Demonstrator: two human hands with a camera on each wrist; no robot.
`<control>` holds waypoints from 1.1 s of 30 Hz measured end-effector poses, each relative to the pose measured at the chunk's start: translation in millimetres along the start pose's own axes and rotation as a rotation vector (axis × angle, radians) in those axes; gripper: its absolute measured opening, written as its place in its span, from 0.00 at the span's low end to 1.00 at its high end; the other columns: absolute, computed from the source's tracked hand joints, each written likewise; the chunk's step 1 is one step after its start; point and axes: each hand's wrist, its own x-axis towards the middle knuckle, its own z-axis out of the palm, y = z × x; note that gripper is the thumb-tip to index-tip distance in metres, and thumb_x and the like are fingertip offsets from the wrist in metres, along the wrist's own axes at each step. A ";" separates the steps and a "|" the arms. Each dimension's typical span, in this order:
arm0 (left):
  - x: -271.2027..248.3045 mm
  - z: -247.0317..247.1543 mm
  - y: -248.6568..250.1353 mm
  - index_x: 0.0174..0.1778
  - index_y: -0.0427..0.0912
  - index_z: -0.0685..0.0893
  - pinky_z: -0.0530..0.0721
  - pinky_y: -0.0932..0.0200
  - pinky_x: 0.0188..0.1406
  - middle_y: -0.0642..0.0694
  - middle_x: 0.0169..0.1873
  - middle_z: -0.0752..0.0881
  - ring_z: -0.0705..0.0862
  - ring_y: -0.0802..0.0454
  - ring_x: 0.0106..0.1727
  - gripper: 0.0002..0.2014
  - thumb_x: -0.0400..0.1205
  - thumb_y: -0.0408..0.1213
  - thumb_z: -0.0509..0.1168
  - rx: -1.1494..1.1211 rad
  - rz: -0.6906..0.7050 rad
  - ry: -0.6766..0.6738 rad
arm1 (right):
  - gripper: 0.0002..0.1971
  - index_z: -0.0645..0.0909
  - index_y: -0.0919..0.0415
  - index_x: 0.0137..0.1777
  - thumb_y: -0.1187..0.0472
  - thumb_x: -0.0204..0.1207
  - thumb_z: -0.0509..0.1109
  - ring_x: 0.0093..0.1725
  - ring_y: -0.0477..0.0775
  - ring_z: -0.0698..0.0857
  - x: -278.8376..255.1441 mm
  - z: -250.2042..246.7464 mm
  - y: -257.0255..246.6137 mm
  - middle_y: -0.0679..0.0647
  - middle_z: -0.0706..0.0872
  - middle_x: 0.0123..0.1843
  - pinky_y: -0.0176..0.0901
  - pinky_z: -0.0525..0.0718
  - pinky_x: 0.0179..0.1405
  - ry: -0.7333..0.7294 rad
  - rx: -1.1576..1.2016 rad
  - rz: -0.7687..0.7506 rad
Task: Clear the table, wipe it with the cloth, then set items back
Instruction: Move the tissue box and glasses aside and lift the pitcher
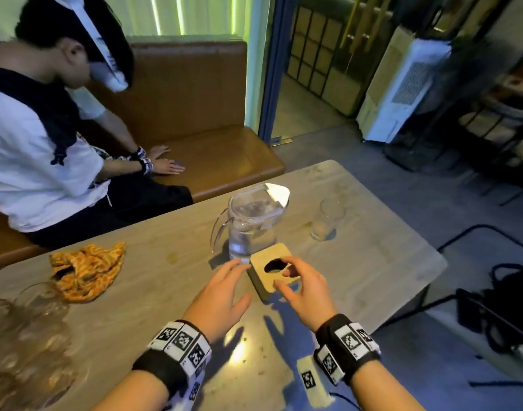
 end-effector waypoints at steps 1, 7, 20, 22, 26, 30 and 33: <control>13.3 8.5 6.2 0.80 0.54 0.67 0.66 0.67 0.73 0.57 0.78 0.67 0.68 0.59 0.77 0.28 0.83 0.48 0.65 -0.001 -0.023 0.006 | 0.21 0.79 0.53 0.66 0.60 0.75 0.77 0.51 0.36 0.79 8.4 -6.3 12.2 0.42 0.82 0.50 0.25 0.75 0.52 -0.019 -0.009 0.027; 71.9 60.9 18.1 0.81 0.47 0.65 0.78 0.55 0.66 0.44 0.69 0.80 0.80 0.46 0.68 0.31 0.82 0.46 0.67 0.007 -0.362 -0.103 | 0.30 0.67 0.53 0.78 0.50 0.78 0.72 0.65 0.46 0.76 53.0 -24.3 78.2 0.49 0.74 0.68 0.35 0.76 0.62 -0.221 -0.042 0.196; 112.6 97.0 56.1 0.69 0.50 0.67 0.87 0.50 0.51 0.47 0.54 0.84 0.86 0.47 0.52 0.22 0.81 0.46 0.65 0.215 -0.343 -0.168 | 0.32 0.62 0.48 0.80 0.48 0.79 0.70 0.67 0.50 0.78 76.2 -49.3 141.0 0.50 0.76 0.71 0.46 0.79 0.64 -0.285 0.079 0.328; 139.3 96.4 77.8 0.71 0.49 0.69 0.85 0.49 0.53 0.46 0.57 0.82 0.85 0.45 0.55 0.21 0.83 0.44 0.63 0.171 -0.239 -0.097 | 0.31 0.63 0.46 0.78 0.48 0.78 0.70 0.69 0.51 0.77 86.6 -64.6 150.1 0.49 0.73 0.72 0.54 0.80 0.66 -0.075 0.070 0.284; 205.9 111.9 113.5 0.82 0.44 0.61 0.80 0.54 0.64 0.43 0.71 0.78 0.81 0.46 0.65 0.29 0.85 0.34 0.61 -0.057 -0.180 -0.047 | 0.40 0.59 0.50 0.81 0.53 0.72 0.76 0.74 0.59 0.74 128.2 -91.5 167.0 0.54 0.69 0.78 0.58 0.76 0.72 0.177 0.073 0.354; 253.6 127.7 131.4 0.87 0.44 0.47 0.77 0.54 0.68 0.39 0.75 0.76 0.78 0.43 0.72 0.37 0.85 0.27 0.58 -0.219 -0.369 -0.083 | 0.52 0.49 0.52 0.86 0.57 0.69 0.81 0.79 0.61 0.68 163.9 -100.7 179.5 0.61 0.66 0.82 0.54 0.70 0.76 0.030 0.082 0.388; 267.0 134.4 132.3 0.87 0.48 0.45 0.76 0.61 0.61 0.40 0.76 0.75 0.78 0.45 0.73 0.38 0.85 0.26 0.57 -0.273 -0.399 -0.132 | 0.58 0.45 0.49 0.86 0.57 0.65 0.83 0.79 0.60 0.69 177.9 -93.9 192.5 0.60 0.69 0.81 0.55 0.71 0.76 -0.039 0.113 0.405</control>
